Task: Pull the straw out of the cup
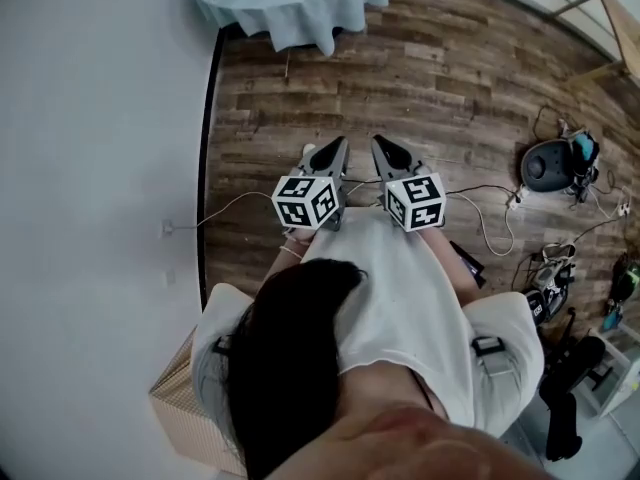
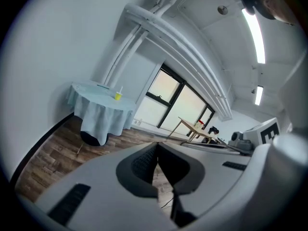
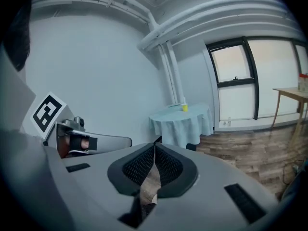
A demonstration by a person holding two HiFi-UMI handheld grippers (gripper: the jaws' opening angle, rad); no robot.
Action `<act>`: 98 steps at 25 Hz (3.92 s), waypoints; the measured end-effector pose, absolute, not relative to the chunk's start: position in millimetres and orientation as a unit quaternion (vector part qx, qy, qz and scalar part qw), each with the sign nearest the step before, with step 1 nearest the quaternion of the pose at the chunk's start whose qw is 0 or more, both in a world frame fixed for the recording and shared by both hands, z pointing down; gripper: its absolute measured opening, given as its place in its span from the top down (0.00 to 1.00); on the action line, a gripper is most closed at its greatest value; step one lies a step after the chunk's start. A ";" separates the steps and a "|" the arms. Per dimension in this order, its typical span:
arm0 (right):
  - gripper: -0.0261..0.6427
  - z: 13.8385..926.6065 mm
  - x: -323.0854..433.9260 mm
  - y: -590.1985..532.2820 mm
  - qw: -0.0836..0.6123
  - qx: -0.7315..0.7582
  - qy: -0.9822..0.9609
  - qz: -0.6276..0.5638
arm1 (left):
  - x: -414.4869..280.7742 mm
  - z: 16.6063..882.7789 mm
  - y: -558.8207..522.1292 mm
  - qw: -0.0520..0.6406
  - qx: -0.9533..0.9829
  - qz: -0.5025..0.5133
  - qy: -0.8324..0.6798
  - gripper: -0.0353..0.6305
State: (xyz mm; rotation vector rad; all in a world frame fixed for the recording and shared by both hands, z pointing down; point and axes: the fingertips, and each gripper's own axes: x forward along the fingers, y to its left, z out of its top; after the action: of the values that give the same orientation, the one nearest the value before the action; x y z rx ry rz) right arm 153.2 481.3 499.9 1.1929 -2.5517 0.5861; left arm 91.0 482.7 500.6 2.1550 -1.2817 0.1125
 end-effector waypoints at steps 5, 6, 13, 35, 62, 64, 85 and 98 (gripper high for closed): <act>0.91 502.6 130.1 430.0 0.153 0.422 -0.870 0.203 | 70.6 499.3 421.7 0.328 0.824 0.046 -0.459 0.94; 0.91 503.4 124.2 418.6 0.155 0.425 -0.868 0.206 | 65.8 499.0 409.6 0.329 0.828 0.051 -0.451 0.94; 0.91 507.1 85.0 343.9 0.150 0.458 -0.840 0.249 | 24.9 492.0 338.2 0.316 0.852 0.076 -0.411 0.94; 0.91 504.2 -15.7 266.4 0.151 0.459 -0.832 0.274 | -56.1 495.6 270.7 0.340 0.871 0.085 -0.344 0.94; 0.91 522.3 -7.0 106.5 0.153 0.362 -0.869 0.299 | -66.2 515.1 134.2 0.376 0.811 0.083 -0.440 0.94; 0.91 521.2 -1.6 88.0 0.146 0.358 -0.872 0.300 | -65.4 515.2 116.9 0.376 0.805 0.080 -0.452 0.94; 0.91 517.1 73.1 -51.6 0.123 0.351 -0.882 0.290 | -8.7 519.1 -8.8 0.393 0.776 0.051 -0.490 0.94; 0.91 523.1 89.6 -70.7 0.129 0.371 -0.869 0.300 | -21.3 536.0 -39.6 0.434 0.747 0.020 -0.504 0.94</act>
State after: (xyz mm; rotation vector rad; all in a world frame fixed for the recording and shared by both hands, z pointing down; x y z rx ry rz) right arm 89.6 -70.7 523.1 1.0794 -2.5266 0.8714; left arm -21.3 -39.6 536.0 1.8591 -1.2541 0.0490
